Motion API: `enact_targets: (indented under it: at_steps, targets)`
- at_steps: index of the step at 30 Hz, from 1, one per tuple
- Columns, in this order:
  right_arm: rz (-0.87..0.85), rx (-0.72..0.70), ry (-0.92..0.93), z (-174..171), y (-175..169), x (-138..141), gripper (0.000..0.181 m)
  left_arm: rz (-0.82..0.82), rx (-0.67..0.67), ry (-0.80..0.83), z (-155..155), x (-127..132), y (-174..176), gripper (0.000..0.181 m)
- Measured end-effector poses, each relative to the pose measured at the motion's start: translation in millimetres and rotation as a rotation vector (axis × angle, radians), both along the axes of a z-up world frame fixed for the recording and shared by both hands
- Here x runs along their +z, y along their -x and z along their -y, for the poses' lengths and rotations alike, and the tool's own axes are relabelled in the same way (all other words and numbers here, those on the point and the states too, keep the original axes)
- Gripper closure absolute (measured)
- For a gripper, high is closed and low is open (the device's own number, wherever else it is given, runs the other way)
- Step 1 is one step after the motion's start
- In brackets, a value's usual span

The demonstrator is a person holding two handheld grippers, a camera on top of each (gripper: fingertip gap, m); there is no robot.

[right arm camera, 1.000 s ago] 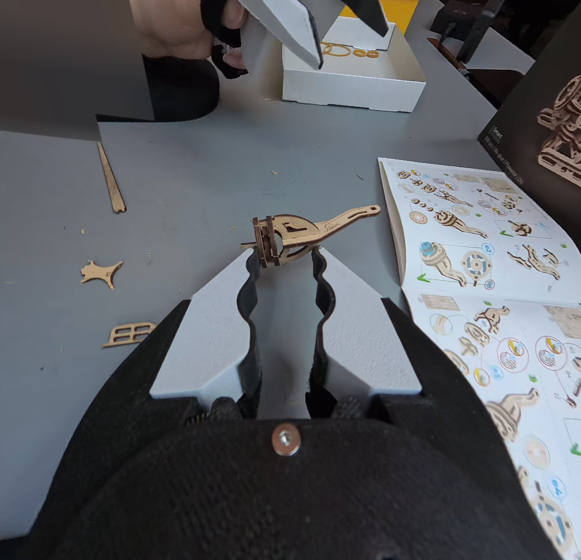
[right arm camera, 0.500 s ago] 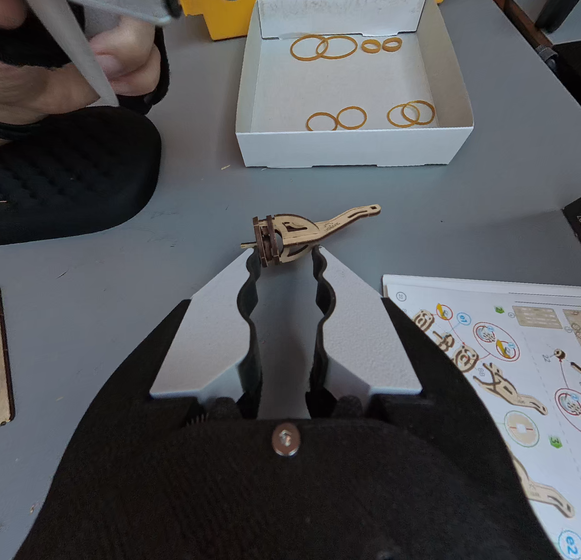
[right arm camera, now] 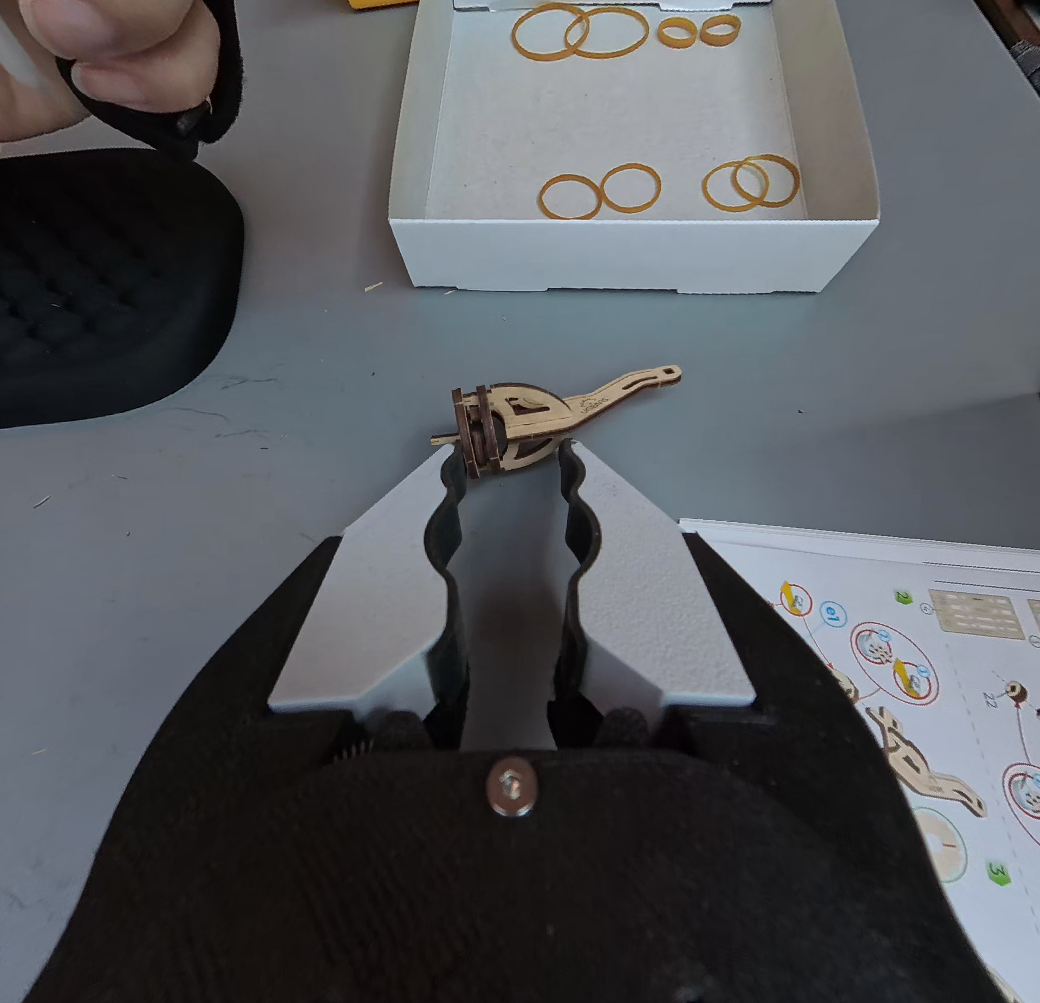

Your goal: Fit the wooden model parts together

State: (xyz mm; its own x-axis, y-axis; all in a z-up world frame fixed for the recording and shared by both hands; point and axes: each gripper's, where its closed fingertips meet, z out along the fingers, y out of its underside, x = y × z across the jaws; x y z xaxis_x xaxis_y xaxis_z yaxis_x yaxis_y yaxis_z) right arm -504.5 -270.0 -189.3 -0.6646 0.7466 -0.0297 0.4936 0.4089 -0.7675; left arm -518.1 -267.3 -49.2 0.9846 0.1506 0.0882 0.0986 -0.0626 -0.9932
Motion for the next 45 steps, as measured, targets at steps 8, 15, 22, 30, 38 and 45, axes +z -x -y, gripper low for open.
enact_targets:
  at_steps: [8, 15, 22, 30, 38, 45]
  targets:
    - [0.0, -0.014, -0.052, -2, 0, -6, 0.145, -0.005, -0.021, 0.024, -5, -5, -7, 0.098]
    - [-0.026, -0.02, -0.062, -6, -6, 2, 0.139, -0.012, -0.037, 0.033, -6, -6, -12, 0.098]
    - [-0.04, -0.128, -0.248, -49, -58, 19, 0.136, -0.042, -0.03, 0.057, -9, -12, -13, 0.097]
    - [0.166, -0.434, -0.15, -78, -204, 13, 0.144, -0.031, -0.056, 0.039, -10, -6, -21, 0.097]
    - [0.199, -0.504, -0.06, -75, -218, -7, 0.172, -0.05, -0.083, 0.044, -12, -5, -33, 0.097]
    - [0.127, -0.443, -0.203, -95, -182, -5, 0.172, -0.052, -0.084, 0.057, -13, -10, -33, 0.098]
